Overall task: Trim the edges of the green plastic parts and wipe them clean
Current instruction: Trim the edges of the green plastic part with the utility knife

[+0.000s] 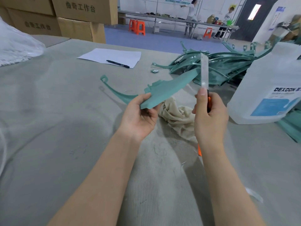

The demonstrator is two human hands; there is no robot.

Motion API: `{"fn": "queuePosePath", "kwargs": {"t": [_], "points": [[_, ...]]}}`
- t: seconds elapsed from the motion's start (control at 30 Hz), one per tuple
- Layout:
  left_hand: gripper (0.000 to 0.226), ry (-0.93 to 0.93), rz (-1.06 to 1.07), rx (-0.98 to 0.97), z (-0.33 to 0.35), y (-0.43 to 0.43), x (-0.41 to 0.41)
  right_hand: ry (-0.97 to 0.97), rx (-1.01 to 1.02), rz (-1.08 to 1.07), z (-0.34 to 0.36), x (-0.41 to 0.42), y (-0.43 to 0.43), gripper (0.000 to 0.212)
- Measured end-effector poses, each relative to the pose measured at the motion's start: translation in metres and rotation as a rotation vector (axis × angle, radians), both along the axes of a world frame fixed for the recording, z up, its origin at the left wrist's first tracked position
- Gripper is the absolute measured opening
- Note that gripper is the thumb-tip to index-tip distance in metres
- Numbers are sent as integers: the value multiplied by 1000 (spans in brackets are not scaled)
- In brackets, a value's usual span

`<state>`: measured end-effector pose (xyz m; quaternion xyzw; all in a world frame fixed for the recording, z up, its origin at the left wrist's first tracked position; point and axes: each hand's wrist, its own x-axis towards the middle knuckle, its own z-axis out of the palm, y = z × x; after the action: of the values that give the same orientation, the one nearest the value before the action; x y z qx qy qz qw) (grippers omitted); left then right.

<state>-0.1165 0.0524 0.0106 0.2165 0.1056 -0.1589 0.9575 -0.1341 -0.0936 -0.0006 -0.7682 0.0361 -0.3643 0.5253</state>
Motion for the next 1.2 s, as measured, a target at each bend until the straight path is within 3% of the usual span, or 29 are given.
{"fn": "queuePosePath", "kwargs": {"t": [0.3,0.73,0.87,1.0,1.1,1.2], "points": [[15,24,-23,39,-2,1,1,4,-74,20,-4,1,1,29],[9,69,67,-23,-8,6,11,27,-331,197,-13,-13,34,28],[29,81,138,-17,-8,10,15,-6,-468,247,-13,-17,42,29],[9,42,101,26,-7,15,13,-81,-362,221,-11,-17,38,29],[14,33,78,39,-6,17,10,-94,-234,112,-7,-11,21,19],[14,11,49,76,-3,16,7,-67,-165,-2,-4,-4,5,21]]}}
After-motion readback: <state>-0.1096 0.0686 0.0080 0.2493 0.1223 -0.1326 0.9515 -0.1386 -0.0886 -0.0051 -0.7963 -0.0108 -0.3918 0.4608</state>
